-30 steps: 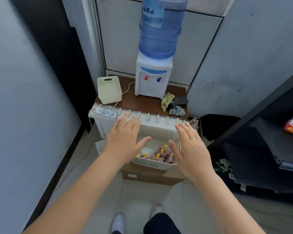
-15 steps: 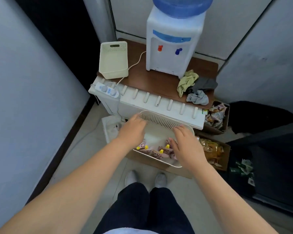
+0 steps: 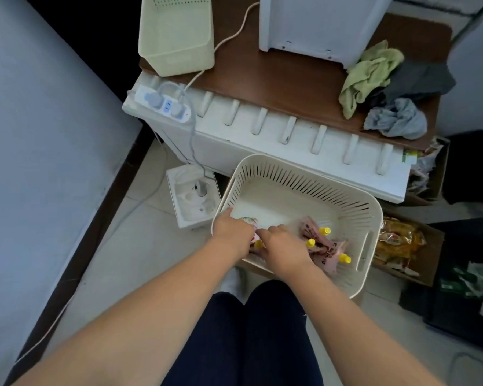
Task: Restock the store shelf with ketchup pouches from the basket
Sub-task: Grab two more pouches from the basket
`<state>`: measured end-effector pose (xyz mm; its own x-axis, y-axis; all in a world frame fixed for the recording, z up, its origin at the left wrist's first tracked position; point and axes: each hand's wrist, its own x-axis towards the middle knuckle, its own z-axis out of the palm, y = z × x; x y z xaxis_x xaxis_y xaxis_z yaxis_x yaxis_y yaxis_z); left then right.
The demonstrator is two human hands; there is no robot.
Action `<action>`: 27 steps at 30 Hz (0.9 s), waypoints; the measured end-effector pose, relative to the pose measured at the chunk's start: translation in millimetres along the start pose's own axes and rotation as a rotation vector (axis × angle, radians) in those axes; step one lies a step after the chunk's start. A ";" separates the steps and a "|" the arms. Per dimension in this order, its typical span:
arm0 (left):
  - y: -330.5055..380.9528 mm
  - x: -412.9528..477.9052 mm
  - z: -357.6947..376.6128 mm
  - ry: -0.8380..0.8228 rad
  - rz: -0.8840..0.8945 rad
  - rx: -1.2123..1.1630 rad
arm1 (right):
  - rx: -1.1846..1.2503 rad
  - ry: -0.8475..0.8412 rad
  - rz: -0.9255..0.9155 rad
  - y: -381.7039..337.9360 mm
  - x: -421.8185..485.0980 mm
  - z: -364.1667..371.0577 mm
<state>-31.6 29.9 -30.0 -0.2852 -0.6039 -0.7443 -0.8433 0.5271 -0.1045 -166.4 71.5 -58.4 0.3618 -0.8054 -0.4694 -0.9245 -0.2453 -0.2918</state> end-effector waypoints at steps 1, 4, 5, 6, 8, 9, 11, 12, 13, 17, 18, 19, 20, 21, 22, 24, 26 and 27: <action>1.5 5.8 3.1 -0.014 0.011 0.041 | -0.037 -0.019 0.002 0.0 6.4 5.6; 4.0 18.0 14.5 -0.015 0.059 0.097 | -0.116 -0.054 0.003 -1.4 17.6 17.3; 4.4 21.6 15.3 -0.010 0.080 0.094 | -0.110 -0.046 0.010 -0.7 20.3 20.4; 4.4 25.5 14.6 -0.004 0.100 0.092 | -0.091 -0.026 0.012 0.4 22.3 23.5; 2.2 32.7 10.5 0.010 0.126 0.083 | -0.045 0.039 0.006 3.1 25.0 28.9; 0.3 34.5 8.0 0.018 0.135 0.076 | -0.033 0.060 0.005 5.7 25.4 31.8; -6.4 35.8 6.3 0.039 0.169 0.080 | -0.012 0.136 -0.011 12.5 24.5 39.6; -11.2 35.9 5.1 0.056 0.185 0.082 | 0.018 0.180 -0.026 16.3 23.6 43.0; -16.4 35.1 2.2 0.074 0.201 0.077 | 0.061 0.226 -0.047 20.2 22.1 45.2; -39.0 15.0 -27.3 0.179 0.208 0.014 | 0.328 0.279 -0.080 31.5 3.4 20.4; -43.4 5.0 -38.5 0.206 0.210 0.002 | 0.387 0.280 -0.070 32.6 -6.5 7.3; -47.5 -5.8 -50.3 0.225 0.213 -0.008 | 0.438 0.292 -0.049 32.8 -18.2 -7.8; -50.7 -18.0 -63.0 0.234 0.215 -0.007 | 0.481 0.312 -0.028 32.5 -30.5 -25.3; -53.8 -31.1 -76.8 0.242 0.223 0.000 | 0.503 0.336 -0.016 31.7 -43.1 -43.8; -57.2 -43.8 -90.5 0.252 0.239 0.009 | 0.503 0.362 -0.014 30.8 -55.8 -61.7; -65.4 -71.8 -122.2 0.292 0.271 0.016 | 0.476 0.426 -0.028 25.4 -82.5 -102.1; -72.6 -104.1 -159.7 0.364 0.306 0.017 | 0.475 0.502 -0.030 15.6 -111.6 -150.4; -75.0 -120.5 -179.4 0.397 0.337 0.017 | 0.487 0.546 -0.026 9.8 -127.2 -175.8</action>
<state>-15.7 -44.1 185.9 -0.6929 -0.5779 -0.4311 -0.6686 0.7388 0.0843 -242.5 76.7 145.0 0.1542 -0.9880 -0.0124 -0.7122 -0.1024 -0.6945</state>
